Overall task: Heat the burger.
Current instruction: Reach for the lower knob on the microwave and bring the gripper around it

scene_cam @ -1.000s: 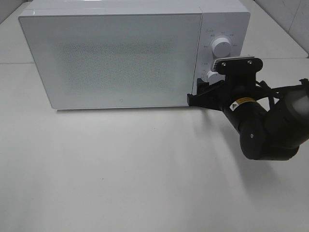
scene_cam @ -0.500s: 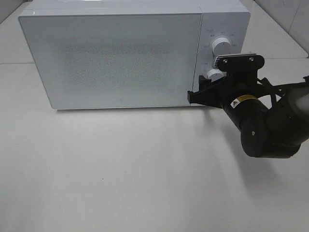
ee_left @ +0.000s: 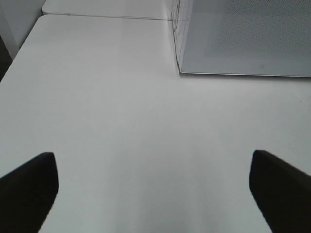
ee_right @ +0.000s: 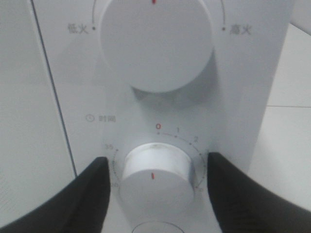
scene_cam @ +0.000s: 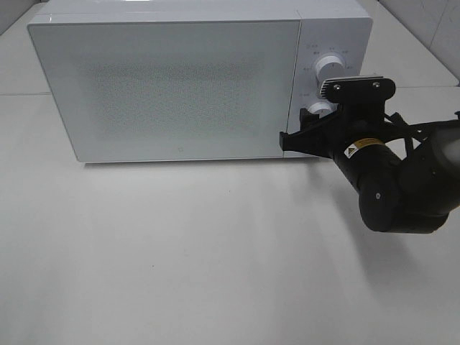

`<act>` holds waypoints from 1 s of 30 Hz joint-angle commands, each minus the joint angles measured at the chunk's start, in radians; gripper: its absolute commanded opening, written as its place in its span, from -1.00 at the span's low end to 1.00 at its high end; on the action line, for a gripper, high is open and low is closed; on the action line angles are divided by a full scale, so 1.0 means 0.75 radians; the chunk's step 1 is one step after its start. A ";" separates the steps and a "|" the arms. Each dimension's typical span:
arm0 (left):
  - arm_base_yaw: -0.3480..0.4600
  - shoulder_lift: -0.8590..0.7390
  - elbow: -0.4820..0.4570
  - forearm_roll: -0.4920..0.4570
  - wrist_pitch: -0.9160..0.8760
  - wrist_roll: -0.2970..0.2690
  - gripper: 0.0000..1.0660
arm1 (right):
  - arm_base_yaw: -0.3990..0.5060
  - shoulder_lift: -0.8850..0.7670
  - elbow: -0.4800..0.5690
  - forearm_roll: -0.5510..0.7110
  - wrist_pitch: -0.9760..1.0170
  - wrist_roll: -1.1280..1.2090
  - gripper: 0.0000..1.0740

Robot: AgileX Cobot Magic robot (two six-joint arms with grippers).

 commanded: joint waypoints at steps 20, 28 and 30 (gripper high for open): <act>-0.008 -0.020 0.000 0.007 -0.019 -0.003 0.89 | -0.005 -0.017 -0.031 -0.041 -0.248 0.900 -0.80; -0.008 -0.020 0.000 0.007 -0.019 -0.003 0.89 | -0.005 -0.017 -0.031 -0.080 -0.247 1.965 -0.74; -0.008 -0.020 0.000 0.007 -0.019 -0.003 0.89 | -0.005 -0.017 -0.031 -0.091 -0.241 2.048 -0.74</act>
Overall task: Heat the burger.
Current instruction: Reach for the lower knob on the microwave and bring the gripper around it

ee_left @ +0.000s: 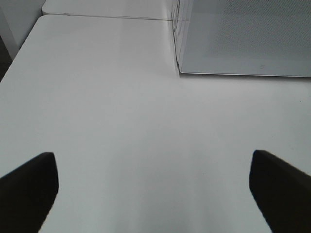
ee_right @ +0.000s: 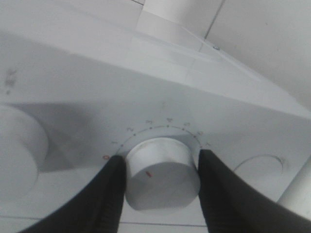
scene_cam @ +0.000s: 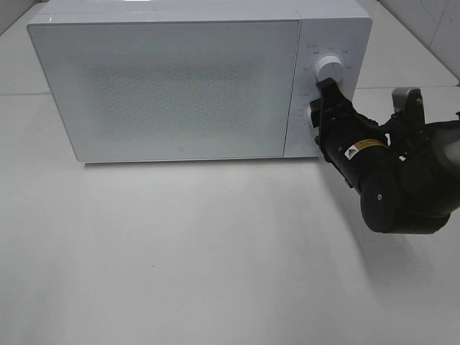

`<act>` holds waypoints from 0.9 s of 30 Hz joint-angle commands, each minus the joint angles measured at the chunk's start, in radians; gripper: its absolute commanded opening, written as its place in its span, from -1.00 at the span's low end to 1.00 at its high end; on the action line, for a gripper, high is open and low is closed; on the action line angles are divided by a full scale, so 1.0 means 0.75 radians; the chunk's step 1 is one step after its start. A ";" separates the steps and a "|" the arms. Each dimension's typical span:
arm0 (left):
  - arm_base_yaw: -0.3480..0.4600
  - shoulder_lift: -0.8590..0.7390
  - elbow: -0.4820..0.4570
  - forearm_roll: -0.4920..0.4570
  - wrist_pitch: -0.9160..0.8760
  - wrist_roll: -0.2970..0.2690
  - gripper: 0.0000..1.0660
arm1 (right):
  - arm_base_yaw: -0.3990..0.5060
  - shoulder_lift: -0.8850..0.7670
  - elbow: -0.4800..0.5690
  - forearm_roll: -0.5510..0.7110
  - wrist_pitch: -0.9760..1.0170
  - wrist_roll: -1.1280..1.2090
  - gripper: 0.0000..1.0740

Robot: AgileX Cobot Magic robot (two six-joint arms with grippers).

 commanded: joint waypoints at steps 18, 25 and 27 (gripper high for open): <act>-0.008 -0.020 0.000 0.007 -0.019 -0.003 0.89 | -0.004 -0.016 -0.029 -0.103 -0.223 0.863 -0.68; -0.008 -0.020 0.000 0.007 -0.019 -0.003 0.89 | -0.004 -0.016 -0.029 -0.108 -0.219 1.067 -0.63; -0.008 -0.020 0.000 0.007 -0.019 -0.003 0.89 | -0.004 -0.016 -0.029 -0.108 -0.215 1.075 -0.62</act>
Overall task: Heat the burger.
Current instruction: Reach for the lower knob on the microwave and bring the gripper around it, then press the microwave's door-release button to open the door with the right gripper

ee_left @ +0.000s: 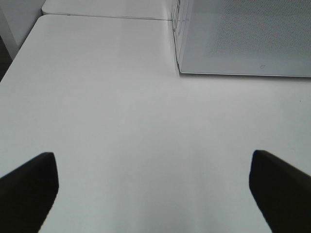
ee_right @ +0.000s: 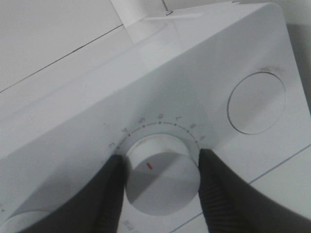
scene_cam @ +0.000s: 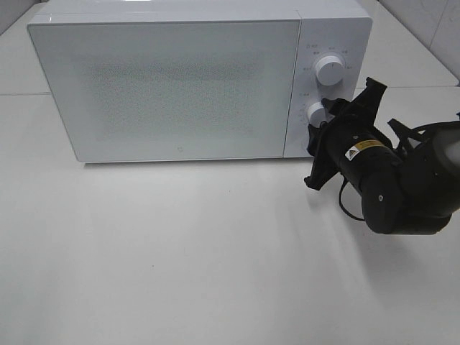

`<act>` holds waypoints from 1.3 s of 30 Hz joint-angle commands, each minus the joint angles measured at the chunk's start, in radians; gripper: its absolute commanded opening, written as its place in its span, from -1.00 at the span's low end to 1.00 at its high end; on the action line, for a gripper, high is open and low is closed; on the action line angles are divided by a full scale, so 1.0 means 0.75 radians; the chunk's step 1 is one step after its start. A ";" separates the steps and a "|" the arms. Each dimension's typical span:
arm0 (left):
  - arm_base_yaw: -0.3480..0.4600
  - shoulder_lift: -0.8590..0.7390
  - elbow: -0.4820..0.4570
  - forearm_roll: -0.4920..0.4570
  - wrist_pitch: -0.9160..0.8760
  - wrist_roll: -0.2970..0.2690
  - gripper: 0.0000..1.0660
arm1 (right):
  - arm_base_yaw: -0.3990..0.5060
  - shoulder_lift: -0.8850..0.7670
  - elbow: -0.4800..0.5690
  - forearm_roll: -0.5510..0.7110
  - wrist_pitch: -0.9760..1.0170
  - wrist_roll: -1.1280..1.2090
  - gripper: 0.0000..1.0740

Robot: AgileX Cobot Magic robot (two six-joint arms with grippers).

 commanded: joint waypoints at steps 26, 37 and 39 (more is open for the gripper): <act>-0.008 -0.020 0.000 0.007 -0.019 -0.003 0.89 | -0.004 -0.017 -0.035 -0.096 -0.207 0.031 0.31; -0.008 -0.020 0.000 0.007 -0.019 -0.003 0.89 | -0.004 -0.017 -0.033 -0.096 -0.217 0.031 0.44; -0.008 -0.020 0.000 0.007 -0.019 -0.003 0.89 | -0.001 -0.020 -0.024 -0.097 -0.220 0.031 0.42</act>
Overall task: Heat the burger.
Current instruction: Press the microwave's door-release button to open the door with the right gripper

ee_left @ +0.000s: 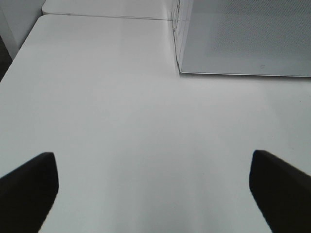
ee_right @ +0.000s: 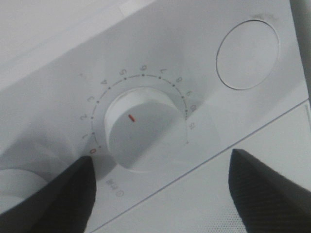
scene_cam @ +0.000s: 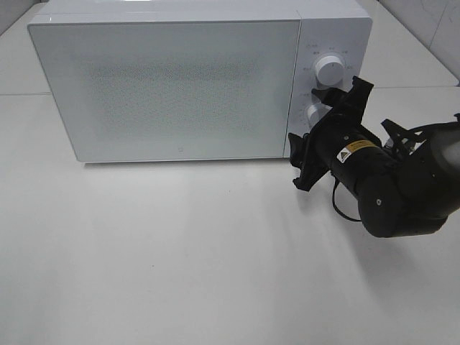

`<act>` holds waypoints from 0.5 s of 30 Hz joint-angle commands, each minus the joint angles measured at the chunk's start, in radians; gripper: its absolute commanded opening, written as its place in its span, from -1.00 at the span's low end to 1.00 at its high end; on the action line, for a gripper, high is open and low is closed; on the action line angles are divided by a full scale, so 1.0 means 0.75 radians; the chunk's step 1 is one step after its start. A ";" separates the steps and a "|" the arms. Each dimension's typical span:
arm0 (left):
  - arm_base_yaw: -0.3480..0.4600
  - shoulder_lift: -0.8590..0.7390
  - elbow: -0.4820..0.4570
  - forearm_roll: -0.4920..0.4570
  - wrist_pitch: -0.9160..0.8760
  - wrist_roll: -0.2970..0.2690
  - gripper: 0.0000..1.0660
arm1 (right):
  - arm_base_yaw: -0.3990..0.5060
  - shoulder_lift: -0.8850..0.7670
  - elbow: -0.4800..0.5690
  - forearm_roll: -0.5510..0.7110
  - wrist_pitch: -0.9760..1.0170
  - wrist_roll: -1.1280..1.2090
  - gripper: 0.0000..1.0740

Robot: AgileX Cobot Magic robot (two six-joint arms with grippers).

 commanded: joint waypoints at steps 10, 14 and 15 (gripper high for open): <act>-0.008 -0.020 0.000 0.007 -0.019 -0.003 0.89 | -0.013 -0.108 0.095 0.017 -0.220 -0.008 0.42; -0.008 -0.020 0.000 0.007 -0.019 -0.003 0.89 | -0.013 -0.147 0.147 0.019 -0.219 -0.009 0.42; -0.008 -0.020 0.000 0.007 -0.019 -0.003 0.89 | -0.013 -0.147 0.147 0.019 -0.219 -0.009 0.42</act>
